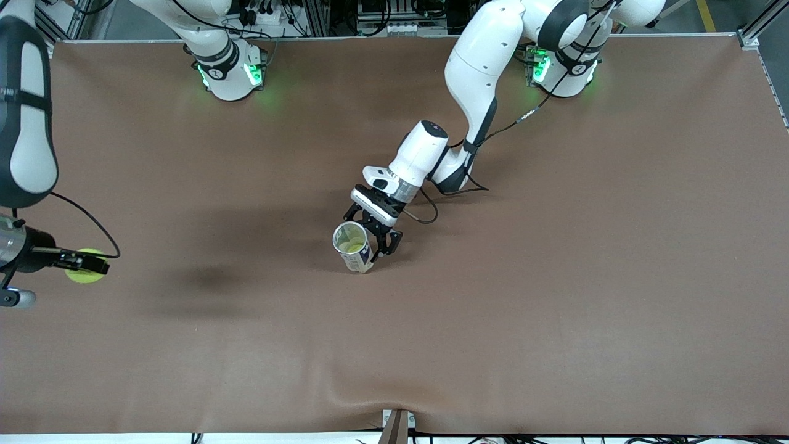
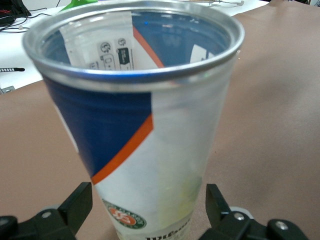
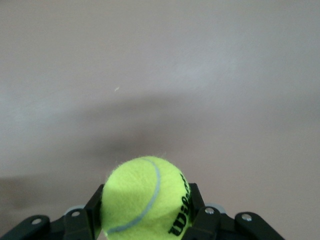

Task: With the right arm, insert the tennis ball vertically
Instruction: 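Carry the second ball with the right gripper above the tube opening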

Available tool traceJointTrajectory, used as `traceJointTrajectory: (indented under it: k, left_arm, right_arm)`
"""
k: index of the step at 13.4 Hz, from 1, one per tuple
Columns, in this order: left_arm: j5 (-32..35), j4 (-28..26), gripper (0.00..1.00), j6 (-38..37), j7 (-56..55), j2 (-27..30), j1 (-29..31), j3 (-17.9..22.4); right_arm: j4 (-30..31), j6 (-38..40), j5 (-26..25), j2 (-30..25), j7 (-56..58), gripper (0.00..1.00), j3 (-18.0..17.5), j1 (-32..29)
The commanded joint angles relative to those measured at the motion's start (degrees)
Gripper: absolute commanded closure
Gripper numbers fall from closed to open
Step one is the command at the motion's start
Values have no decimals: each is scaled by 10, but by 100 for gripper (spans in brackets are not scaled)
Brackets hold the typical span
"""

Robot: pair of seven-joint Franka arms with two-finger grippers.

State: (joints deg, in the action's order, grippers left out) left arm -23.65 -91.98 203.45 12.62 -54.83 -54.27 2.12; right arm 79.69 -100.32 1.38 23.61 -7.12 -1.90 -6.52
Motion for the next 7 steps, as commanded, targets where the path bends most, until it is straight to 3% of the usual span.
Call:
traceJointTrajectory:
  k: [1, 7]
  left_arm:
    - [-11, -24, 0, 3, -4, 20, -7, 5]
    - [-10, -21, 0, 3, -4, 20, -6, 5]
  right_arm:
    - [-58, 80, 6, 4, -117, 100, 1, 63]
    - [-65, 92, 2, 7, -378, 100, 3, 234]
